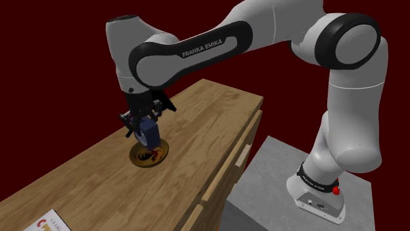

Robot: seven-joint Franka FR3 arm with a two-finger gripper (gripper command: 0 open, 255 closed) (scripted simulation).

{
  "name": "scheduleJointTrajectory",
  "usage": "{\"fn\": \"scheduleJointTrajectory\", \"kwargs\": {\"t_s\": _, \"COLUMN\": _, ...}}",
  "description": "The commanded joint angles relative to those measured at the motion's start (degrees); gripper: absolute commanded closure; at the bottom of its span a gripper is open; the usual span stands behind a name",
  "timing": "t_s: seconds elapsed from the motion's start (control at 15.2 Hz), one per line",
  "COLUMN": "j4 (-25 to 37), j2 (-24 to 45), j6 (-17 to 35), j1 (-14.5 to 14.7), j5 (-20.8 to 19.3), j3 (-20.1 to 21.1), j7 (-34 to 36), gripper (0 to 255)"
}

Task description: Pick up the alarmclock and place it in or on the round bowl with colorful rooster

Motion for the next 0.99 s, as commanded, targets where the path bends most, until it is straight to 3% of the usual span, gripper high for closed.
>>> {"fn": "scheduleJointTrajectory", "kwargs": {"t_s": 0.0, "j4": -1.23, "j2": 0.37, "j6": 1.61, "j1": 0.01, "j5": -0.18, "j3": -0.07, "j7": 0.17, "gripper": 255}}
{"fn": "scheduleJointTrajectory", "kwargs": {"t_s": 0.4, "j4": -4.19, "j2": 1.67, "j6": 5.8, "j1": 0.05, "j5": -0.78, "j3": -0.33, "j7": 0.61, "gripper": 255}}
{"fn": "scheduleJointTrajectory", "kwargs": {"t_s": 0.92, "j4": -4.19, "j2": 1.67, "j6": 5.8, "j1": 0.05, "j5": -0.78, "j3": -0.33, "j7": 0.61, "gripper": 255}}
